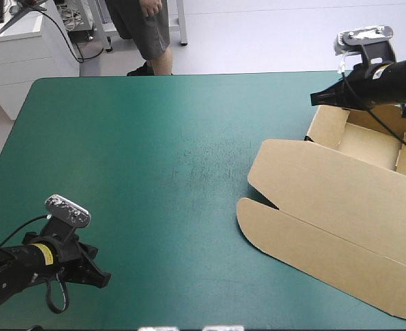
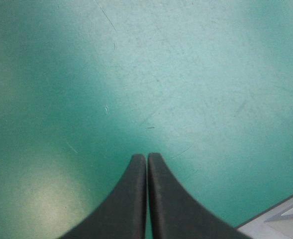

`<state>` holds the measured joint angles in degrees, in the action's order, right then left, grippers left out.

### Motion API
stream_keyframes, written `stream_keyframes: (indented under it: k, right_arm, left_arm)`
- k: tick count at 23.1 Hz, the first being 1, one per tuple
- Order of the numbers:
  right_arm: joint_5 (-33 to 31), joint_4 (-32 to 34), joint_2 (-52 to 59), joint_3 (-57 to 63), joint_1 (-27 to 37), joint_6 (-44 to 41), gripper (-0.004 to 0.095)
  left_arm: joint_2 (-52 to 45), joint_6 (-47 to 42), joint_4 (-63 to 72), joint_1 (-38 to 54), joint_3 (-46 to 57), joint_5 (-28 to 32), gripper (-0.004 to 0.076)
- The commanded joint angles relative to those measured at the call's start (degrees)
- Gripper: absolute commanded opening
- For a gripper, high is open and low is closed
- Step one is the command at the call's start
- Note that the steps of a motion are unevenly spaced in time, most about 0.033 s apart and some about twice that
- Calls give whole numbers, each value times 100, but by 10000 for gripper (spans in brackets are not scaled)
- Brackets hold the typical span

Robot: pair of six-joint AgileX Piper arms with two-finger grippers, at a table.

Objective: Fold the box

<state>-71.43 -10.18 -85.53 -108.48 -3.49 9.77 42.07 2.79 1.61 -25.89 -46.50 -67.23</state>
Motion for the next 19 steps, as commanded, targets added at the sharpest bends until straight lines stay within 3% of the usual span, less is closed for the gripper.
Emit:
stream_keyframes:
  k: [1,5,9,14,19]
  right_arm:
    - [-22,83,424,-107,-456,-138,1]
    - [-22,67,737,104,-845,-245,1]
    - [111,83,1381,1460,-865,-233,1]
    - [1038,123,3030,4195,-865,-135,1]
    - [1277,104,4204,5763,-865,-135,1]
  left_arm:
    - [-268,-63,93,-24,-150,257,-8]
    - [-501,-63,93,-24,-135,271,-8]
    - [-543,-63,187,-24,120,350,-8]
    - [-543,-63,285,-24,685,616,-8]
    - [-543,-63,570,-24,781,593,-8]
